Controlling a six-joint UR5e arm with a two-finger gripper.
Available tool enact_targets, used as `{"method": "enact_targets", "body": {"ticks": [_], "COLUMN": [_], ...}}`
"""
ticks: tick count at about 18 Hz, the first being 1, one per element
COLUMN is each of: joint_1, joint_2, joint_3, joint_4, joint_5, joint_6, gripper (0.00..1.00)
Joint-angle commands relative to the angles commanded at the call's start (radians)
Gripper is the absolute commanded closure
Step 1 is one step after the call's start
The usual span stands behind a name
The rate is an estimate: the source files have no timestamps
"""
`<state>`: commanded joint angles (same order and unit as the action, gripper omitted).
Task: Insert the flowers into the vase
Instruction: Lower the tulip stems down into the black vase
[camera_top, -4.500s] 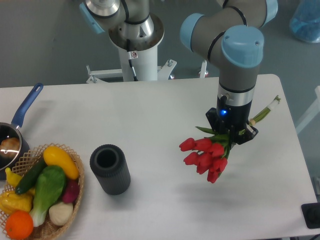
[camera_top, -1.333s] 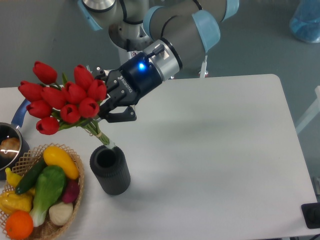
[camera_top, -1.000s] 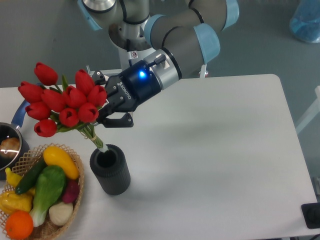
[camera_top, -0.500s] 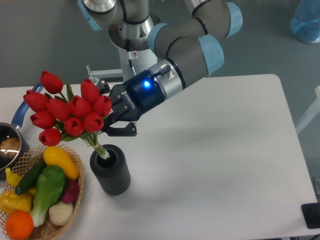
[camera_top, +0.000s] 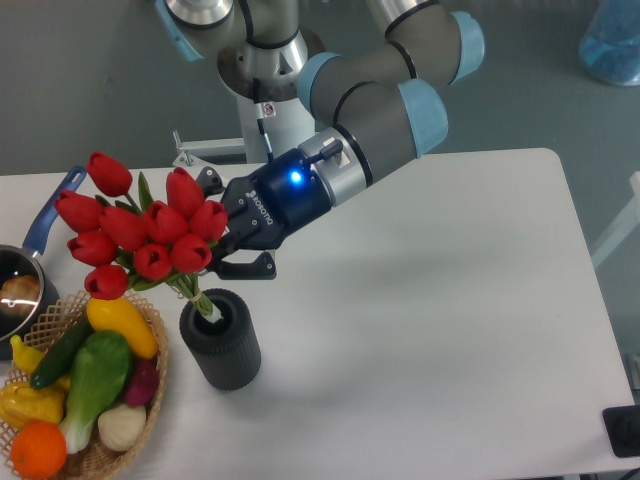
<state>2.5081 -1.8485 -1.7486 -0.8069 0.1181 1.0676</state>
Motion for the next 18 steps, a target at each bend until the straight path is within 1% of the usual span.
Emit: {"method": "enact_targets", "body": {"ticks": [7, 10, 12, 18], "joint_1": [0.000, 0.000, 0.000, 0.000], "joint_2": [0.000, -0.002, -0.002, -0.009], "joint_3": [-0.041, -0.078, -0.095, -0.106], "joint_4": [0.002, 0.000, 0.000, 0.000], "joint_5": [0.014, 0.014, 0.017, 0.040], "joint_6": [0.008, 0.083, 0.100, 0.112], "gripper": [0.78, 0.75, 0.74, 0.72]}}
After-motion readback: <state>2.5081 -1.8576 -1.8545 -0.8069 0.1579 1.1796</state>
